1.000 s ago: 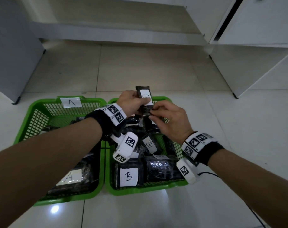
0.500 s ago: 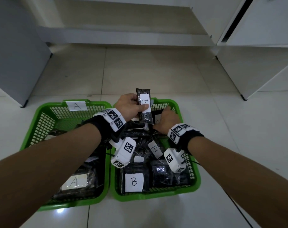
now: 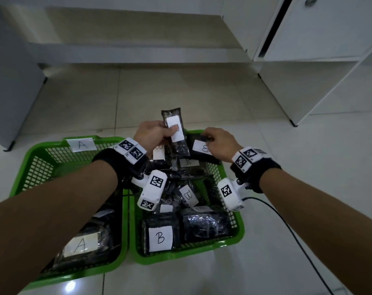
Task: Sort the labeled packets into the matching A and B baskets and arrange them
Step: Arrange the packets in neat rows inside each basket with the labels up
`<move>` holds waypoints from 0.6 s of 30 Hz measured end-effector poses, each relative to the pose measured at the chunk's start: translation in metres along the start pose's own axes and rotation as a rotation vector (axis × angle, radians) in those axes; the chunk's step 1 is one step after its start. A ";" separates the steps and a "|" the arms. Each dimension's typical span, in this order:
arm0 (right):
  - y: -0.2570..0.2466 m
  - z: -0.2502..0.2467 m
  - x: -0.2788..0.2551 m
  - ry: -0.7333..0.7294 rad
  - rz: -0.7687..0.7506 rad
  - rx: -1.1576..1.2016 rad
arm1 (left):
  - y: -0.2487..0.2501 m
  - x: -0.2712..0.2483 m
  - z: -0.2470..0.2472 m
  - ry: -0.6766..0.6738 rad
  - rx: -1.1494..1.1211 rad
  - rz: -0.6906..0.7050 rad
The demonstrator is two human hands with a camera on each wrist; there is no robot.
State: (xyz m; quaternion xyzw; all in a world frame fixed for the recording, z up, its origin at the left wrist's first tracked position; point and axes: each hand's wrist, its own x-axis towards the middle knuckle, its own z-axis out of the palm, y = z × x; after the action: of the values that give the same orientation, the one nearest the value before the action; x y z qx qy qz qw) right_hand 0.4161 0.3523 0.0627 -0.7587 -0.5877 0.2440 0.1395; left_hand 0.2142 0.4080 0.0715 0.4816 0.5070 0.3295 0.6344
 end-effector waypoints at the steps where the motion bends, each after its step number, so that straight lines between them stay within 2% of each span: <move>1: -0.004 0.002 -0.002 -0.024 -0.028 -0.044 | 0.000 0.001 -0.002 0.054 0.001 0.031; 4: -0.014 0.008 -0.001 -0.094 -0.050 -0.041 | -0.004 0.004 -0.012 0.129 0.080 0.080; 7: -0.019 0.008 0.007 -0.087 0.063 0.107 | -0.009 0.004 -0.022 0.114 0.101 0.058; 13: -0.010 0.004 -0.005 0.063 0.536 0.738 | -0.012 0.005 -0.029 0.106 0.158 0.093; 15: -0.006 0.006 -0.009 0.104 0.556 0.841 | -0.012 0.004 -0.028 0.092 0.182 0.110; 18: -0.012 0.019 -0.020 0.064 0.578 1.025 | -0.012 0.004 -0.026 0.082 0.185 0.123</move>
State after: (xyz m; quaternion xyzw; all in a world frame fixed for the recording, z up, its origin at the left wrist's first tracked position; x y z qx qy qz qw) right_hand 0.3923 0.3351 0.0567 -0.7310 -0.1596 0.5020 0.4337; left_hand 0.1897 0.4150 0.0583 0.5543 0.5304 0.3389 0.5445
